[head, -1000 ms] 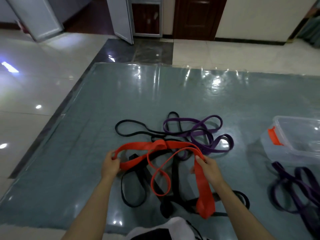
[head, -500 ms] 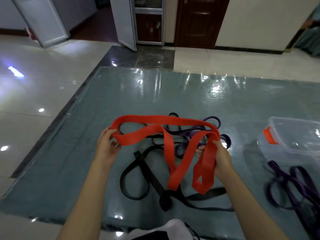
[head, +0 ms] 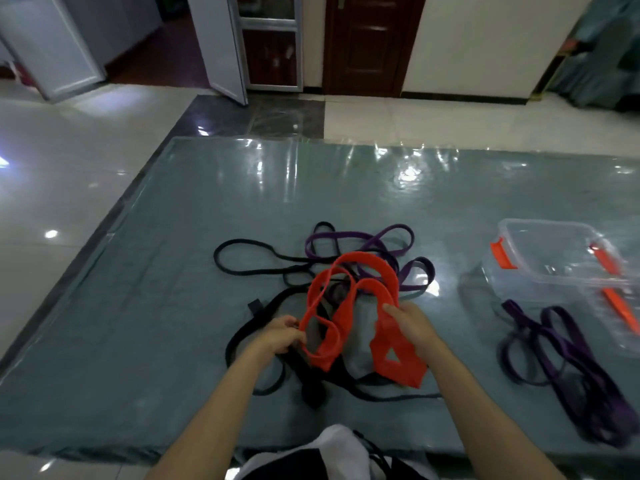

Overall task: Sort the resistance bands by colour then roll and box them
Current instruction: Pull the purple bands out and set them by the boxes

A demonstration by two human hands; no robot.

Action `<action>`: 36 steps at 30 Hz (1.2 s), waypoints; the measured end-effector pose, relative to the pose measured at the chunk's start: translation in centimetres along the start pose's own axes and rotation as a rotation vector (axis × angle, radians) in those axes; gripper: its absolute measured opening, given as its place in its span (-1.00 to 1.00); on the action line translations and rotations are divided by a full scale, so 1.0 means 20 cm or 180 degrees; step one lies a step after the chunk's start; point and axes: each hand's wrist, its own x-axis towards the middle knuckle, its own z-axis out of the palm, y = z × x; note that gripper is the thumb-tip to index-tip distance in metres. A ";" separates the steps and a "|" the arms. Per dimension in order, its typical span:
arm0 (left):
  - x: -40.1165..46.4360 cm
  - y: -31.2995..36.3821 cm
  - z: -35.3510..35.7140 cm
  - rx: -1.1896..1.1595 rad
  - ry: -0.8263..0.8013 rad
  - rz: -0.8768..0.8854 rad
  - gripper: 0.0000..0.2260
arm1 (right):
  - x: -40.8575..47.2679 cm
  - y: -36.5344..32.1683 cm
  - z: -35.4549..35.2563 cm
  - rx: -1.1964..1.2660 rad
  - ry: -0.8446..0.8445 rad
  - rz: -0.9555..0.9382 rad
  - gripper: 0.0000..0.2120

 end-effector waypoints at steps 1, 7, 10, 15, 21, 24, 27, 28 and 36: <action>0.02 0.01 0.01 0.0156 0.0059 0.0026 -0.70 | 0.00 0.02 -0.03 -0.0100 0.0042 -0.0052 -0.73; 0.11 0.13 0.08 0.0270 0.0493 0.0278 -0.52 | -0.01 0.12 -0.17 0.0030 0.0007 0.0134 -0.81; 0.17 0.18 0.16 -0.0259 0.0572 0.0337 -0.45 | -0.02 0.18 -0.17 0.0203 0.0063 0.0248 -0.82; 0.25 0.22 0.26 -0.0703 0.0780 0.0494 -0.30 | -0.07 0.30 -0.16 0.0337 0.0132 0.0429 -0.81; 0.29 0.28 0.25 0.1177 0.1635 0.0352 -0.37 | -0.10 0.36 -0.15 0.0463 0.0213 0.0311 -0.64; 0.33 0.32 0.19 0.0860 0.1331 0.0509 -0.68 | -0.09 0.35 -0.15 0.0542 0.0251 0.0245 -0.63; 0.36 0.34 0.17 0.0411 0.1133 0.0560 -0.81 | -0.06 0.33 -0.13 0.0582 0.0289 0.0195 -0.65; 0.35 0.34 0.19 0.0188 0.1067 0.0539 -0.82 | -0.04 0.32 -0.11 0.0609 0.0309 0.0183 -0.65; 0.35 0.31 0.27 -0.0612 0.0805 0.0534 -0.54 | 0.11 0.17 0.06 0.0949 0.0171 0.0267 -0.66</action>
